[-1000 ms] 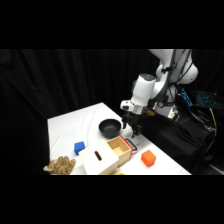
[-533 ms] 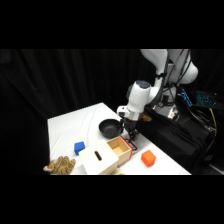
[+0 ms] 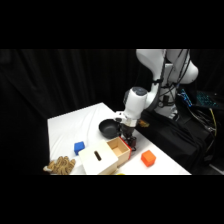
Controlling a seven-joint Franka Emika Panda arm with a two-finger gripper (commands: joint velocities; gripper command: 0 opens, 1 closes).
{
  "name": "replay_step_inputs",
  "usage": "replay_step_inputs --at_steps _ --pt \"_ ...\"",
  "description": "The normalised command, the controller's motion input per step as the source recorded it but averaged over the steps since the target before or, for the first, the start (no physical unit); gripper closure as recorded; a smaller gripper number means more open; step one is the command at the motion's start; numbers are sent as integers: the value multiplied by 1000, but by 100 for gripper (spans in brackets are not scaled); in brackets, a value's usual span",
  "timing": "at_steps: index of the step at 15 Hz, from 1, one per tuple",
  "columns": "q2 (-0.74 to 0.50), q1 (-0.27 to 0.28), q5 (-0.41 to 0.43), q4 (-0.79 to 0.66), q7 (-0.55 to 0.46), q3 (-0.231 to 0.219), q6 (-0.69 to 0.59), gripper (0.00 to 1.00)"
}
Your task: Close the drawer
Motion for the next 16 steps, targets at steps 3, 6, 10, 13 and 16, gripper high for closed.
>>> replay_step_inputs --at_steps 3,6,10,13,16 --pt "-12 -102 92 248 -40 -4 63 0" --pt "-49 -107 136 269 -91 56 -7 0" --pt "26 -72 152 270 -107 107 -59 0" --pt "110 -89 193 276 -162 155 -85 0" --pt "119 -112 224 296 -220 194 -123 0"
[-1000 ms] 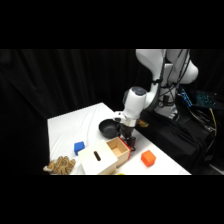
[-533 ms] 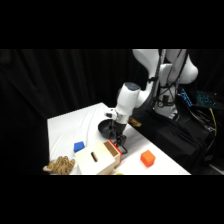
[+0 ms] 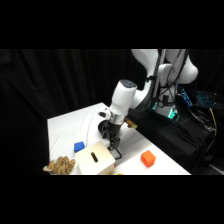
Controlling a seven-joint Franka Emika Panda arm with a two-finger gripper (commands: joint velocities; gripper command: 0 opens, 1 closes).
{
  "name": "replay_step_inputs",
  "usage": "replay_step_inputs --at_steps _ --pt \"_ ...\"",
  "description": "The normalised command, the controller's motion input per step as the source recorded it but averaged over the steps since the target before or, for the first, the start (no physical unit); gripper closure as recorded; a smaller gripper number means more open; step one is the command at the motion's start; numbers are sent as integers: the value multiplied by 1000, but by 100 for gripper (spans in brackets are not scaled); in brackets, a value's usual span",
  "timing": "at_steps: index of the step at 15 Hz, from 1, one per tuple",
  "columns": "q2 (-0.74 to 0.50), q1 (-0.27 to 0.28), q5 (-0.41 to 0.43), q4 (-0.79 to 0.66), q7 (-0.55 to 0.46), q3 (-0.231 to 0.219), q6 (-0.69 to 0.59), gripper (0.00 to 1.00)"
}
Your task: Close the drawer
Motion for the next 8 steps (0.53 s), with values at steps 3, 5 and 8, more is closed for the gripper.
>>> replay_step_inputs --at_steps 3,5,8 --pt "30 -148 270 253 -301 238 -195 0" --pt "-258 -39 672 36 -673 190 -418 0" --pt "-585 164 915 -62 -952 31 -683 0"
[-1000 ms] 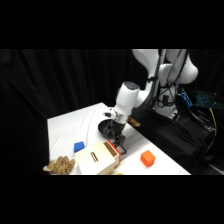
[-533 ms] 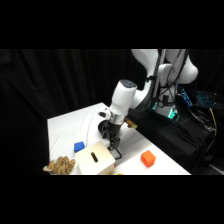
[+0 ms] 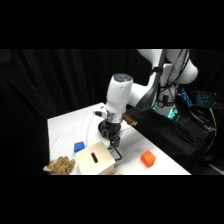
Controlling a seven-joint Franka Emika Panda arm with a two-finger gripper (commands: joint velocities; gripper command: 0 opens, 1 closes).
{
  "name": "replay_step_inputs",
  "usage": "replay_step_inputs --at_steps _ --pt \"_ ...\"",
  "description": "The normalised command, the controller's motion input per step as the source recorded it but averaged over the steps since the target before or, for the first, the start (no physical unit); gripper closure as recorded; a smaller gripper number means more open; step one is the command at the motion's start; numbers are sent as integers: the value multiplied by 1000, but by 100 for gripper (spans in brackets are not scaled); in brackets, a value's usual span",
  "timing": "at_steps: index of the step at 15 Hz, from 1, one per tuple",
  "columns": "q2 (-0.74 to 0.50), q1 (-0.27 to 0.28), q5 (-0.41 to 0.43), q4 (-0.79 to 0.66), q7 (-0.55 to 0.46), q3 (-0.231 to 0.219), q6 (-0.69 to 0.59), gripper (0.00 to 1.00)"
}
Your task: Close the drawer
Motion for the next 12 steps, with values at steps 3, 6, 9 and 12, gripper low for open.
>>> replay_step_inputs --at_steps 3,6,9,12 --pt "-583 119 612 194 -729 -26 -979 0" --pt "-299 71 179 415 -375 -114 -872 0" --pt "-10 34 91 460 -258 -92 -590 0" --pt "152 20 74 444 -162 -74 -339 0"
